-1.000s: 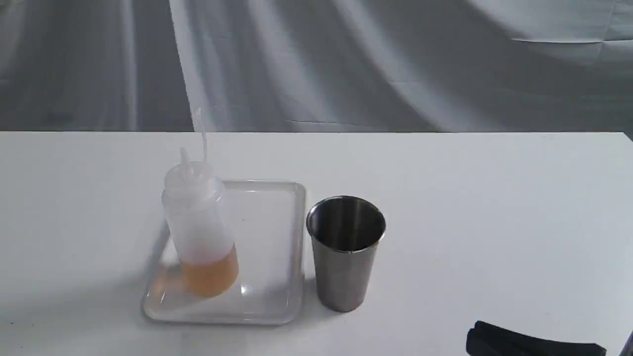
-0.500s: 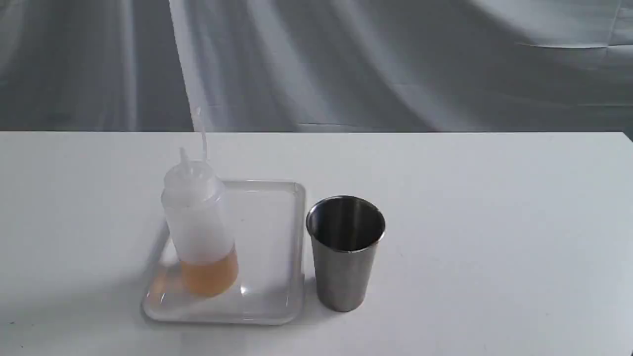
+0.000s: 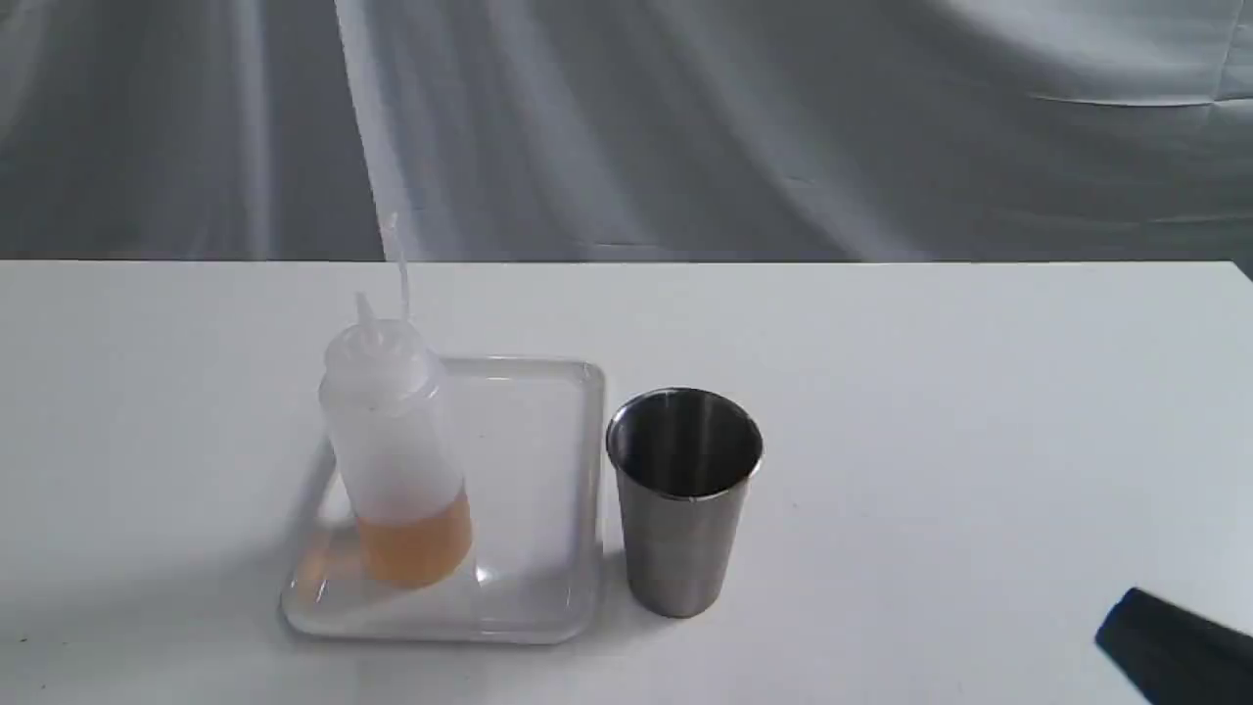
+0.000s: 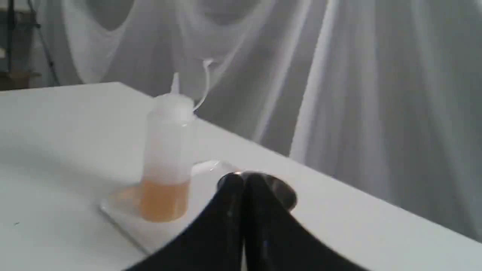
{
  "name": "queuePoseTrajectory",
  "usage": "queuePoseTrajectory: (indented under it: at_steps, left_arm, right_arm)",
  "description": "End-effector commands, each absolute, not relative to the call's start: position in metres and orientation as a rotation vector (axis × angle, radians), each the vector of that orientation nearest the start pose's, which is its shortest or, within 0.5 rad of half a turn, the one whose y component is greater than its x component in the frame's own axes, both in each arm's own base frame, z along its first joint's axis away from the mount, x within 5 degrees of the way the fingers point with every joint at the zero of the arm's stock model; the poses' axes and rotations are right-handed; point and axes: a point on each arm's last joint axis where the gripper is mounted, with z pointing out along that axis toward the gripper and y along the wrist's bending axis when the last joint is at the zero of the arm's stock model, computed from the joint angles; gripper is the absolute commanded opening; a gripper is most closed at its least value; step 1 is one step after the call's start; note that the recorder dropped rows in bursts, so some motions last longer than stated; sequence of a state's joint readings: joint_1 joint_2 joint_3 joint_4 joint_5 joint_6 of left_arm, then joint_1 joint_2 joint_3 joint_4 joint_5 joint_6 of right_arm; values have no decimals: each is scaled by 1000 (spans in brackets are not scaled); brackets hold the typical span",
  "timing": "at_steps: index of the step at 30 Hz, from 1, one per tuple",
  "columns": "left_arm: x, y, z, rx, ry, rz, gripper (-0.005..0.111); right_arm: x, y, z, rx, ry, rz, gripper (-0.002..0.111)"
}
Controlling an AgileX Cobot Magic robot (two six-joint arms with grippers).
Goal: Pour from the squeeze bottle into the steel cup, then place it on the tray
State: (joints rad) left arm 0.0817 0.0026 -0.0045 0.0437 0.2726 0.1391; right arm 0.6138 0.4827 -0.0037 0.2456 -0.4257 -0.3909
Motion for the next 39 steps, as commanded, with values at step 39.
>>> queuePoseTrajectory:
  at_steps: [39]
  left_arm:
    - [55, 6, 189, 77, 1752, 201, 8]
  right_arm:
    - [67, -3, 227, -84, 1375, -144, 0]
